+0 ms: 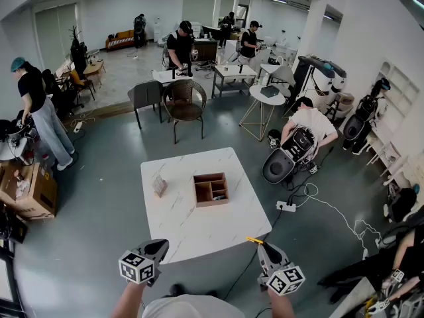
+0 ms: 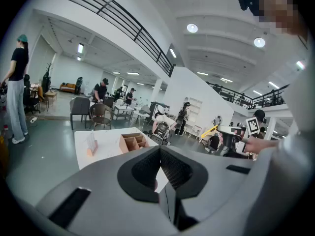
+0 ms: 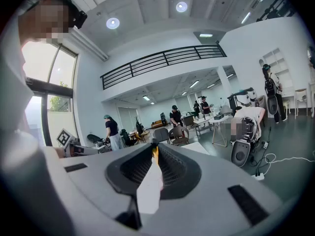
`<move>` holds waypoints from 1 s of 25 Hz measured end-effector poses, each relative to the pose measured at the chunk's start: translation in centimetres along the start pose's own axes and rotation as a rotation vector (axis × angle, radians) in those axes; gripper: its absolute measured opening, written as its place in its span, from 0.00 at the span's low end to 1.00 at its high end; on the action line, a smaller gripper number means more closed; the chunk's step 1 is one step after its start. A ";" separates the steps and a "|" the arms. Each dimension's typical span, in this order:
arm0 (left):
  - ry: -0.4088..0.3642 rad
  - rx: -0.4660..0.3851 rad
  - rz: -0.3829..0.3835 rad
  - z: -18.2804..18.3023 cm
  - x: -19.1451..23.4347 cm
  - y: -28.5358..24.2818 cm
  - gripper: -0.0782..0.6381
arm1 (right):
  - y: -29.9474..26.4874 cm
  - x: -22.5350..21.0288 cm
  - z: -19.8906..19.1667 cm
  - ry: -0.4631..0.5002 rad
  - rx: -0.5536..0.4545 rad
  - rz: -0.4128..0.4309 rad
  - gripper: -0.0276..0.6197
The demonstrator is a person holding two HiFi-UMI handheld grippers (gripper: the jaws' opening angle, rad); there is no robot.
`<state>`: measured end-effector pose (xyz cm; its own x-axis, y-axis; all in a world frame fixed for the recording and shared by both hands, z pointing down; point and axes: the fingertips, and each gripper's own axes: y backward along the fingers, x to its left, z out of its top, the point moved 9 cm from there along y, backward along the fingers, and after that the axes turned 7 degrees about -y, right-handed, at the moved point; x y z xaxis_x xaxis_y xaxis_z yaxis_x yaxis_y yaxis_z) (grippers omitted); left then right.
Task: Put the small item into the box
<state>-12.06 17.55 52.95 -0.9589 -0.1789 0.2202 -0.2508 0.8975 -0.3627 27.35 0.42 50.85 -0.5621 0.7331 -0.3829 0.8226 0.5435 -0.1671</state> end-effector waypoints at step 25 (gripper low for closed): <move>0.012 0.007 0.033 -0.9 -1.7 0.4 0.13 | 0.7 -0.8 -0.5 -0.031 0.020 0.045 0.13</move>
<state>-10.46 18.59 53.25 -0.9649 -0.1445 0.2192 -0.2203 0.8999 -0.3765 28.35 0.39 51.47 -0.5217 0.7437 -0.4180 0.8489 0.5014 -0.1674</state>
